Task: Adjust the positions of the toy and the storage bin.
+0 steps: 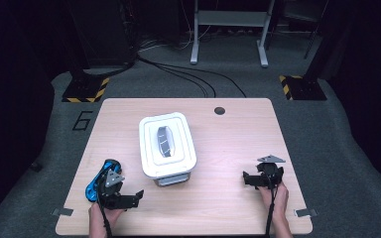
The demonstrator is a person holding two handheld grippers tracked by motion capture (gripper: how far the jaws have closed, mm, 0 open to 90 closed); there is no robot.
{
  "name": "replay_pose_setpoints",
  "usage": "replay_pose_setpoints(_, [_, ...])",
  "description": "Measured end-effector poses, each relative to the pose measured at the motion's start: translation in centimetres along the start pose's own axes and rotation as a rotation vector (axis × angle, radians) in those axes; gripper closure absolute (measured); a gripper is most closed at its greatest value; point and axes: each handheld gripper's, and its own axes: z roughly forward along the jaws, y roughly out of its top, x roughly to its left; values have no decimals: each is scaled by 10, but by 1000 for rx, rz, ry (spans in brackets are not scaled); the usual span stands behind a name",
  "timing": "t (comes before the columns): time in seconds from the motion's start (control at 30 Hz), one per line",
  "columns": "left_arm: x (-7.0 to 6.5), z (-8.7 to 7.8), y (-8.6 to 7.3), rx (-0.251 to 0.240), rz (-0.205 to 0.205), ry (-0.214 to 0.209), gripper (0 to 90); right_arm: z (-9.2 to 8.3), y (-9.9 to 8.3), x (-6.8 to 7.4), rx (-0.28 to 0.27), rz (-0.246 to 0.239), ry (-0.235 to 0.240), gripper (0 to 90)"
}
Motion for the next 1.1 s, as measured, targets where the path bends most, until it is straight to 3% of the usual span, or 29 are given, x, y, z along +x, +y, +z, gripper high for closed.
replay_pose_setpoints(0.3, [15, -33, 39, -49, -8, 47, 30, 1, -1, -1, -17, 6, -5, 0])
replay_pose_setpoints(0.53, [11, -45, 76, -78, 14, 43, 21, 1, -1, -1, -18, 7, -11, 0])
replay_pose_setpoints(0.93, [-13, -20, 131, -44, 102, 2, 0, 2, -1, -2, -18, 8, -9, 0])
replay_pose_setpoints(1.1, [-22, -6, 147, -44, 102, 6, 0, 2, -1, -2, -18, 8, -11, 0])
